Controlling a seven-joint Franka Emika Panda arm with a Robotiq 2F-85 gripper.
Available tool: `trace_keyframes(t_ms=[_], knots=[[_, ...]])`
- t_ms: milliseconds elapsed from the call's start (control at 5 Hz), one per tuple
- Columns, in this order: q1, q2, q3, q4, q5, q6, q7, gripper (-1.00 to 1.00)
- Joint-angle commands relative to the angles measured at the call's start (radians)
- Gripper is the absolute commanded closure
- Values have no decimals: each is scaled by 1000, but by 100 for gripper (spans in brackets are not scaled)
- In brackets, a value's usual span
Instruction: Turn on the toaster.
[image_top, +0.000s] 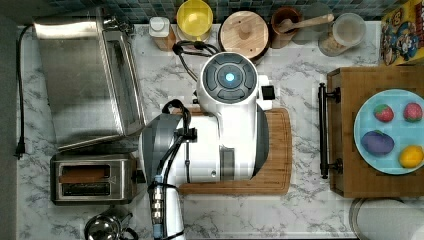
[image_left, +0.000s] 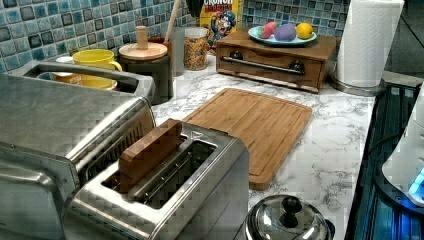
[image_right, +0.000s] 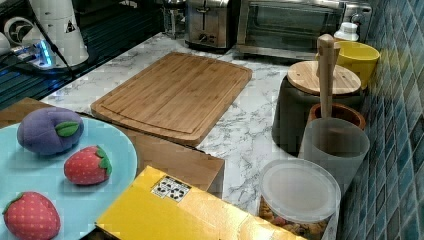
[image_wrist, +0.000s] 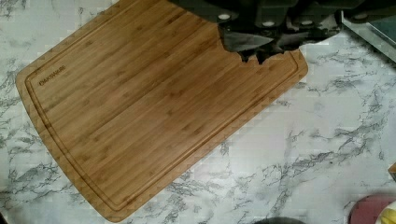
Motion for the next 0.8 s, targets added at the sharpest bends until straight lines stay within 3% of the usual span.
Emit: trace_keyframes(t_ms=[200, 400, 600, 800], knots=[[1, -2, 4, 0, 3, 4, -14, 100], [16, -14, 18, -58, 17, 40, -46, 100], [142, -33, -33, -133, 42, 59, -113, 100], [158, -45, 23, -174, 31, 83, -144, 100]])
